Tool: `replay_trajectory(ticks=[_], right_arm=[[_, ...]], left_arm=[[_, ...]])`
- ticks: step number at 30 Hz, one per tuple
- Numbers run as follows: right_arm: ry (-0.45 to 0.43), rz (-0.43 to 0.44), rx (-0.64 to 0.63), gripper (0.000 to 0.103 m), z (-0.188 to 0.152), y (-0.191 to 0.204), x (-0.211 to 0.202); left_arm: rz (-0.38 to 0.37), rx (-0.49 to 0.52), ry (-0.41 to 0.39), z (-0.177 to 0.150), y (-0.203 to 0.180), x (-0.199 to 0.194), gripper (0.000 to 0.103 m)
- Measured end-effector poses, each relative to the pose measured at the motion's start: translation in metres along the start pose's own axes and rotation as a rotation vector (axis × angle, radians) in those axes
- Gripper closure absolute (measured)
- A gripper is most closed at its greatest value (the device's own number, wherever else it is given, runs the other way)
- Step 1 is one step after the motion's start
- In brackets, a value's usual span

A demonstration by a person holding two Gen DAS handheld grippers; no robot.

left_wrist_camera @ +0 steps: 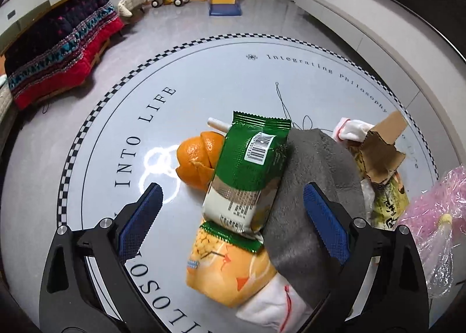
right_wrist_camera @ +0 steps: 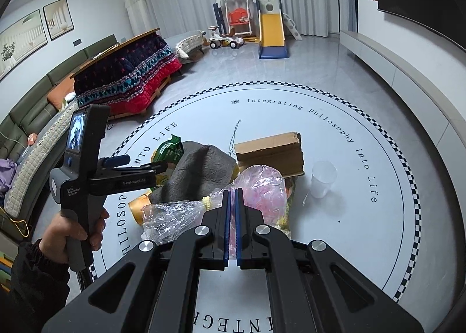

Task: Collect trash
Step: 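Release the grey cloth and grasp the green snack packet with the left gripper, then carry both items to the black bin and open both grippers over it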

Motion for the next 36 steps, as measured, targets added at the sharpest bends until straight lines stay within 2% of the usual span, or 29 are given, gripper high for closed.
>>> replay_trajectory(ticks=[5,9,10,13,24,30,36], right_arm=[[0.01,0.007,-0.002,0.099,0.0,0.001,0.008],[0.016,0.006,-0.007,0.099,-0.001,0.0,0.01],[0.015,0.005,-0.008,0.099,-0.001,0.0,0.01],[0.008,0.003,-0.004,0.099,0.0,0.001,0.006],[-0.043,0.0,-0.034,0.099,0.002,0.03,-0.032],[-0.048,0.022,-0.075,0.099,-0.004,0.067,-0.044],[-0.026,0.078,-0.13,0.099,-0.019,0.124,-0.038]], left_arm=[[-0.028,0.009,0.043,0.004,-0.002,0.021,0.037],[-0.079,-0.017,0.057,0.004,0.0,0.031,0.04],[-0.094,-0.02,0.062,0.003,-0.002,0.033,0.046],[-0.098,-0.022,0.06,0.002,-0.005,0.029,0.05],[-0.095,-0.026,-0.039,-0.014,0.01,-0.053,0.052],[-0.081,-0.059,-0.088,-0.043,0.038,-0.099,0.052],[-0.043,-0.108,-0.136,-0.086,0.081,-0.145,0.052]])
Point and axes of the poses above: each gripper's, at about its wrist camera, not at the fingertips, and x roughly the way its jaws point, y to its left, z to its top, the point moved 5 cm from there along x, roughly the way its jaws point
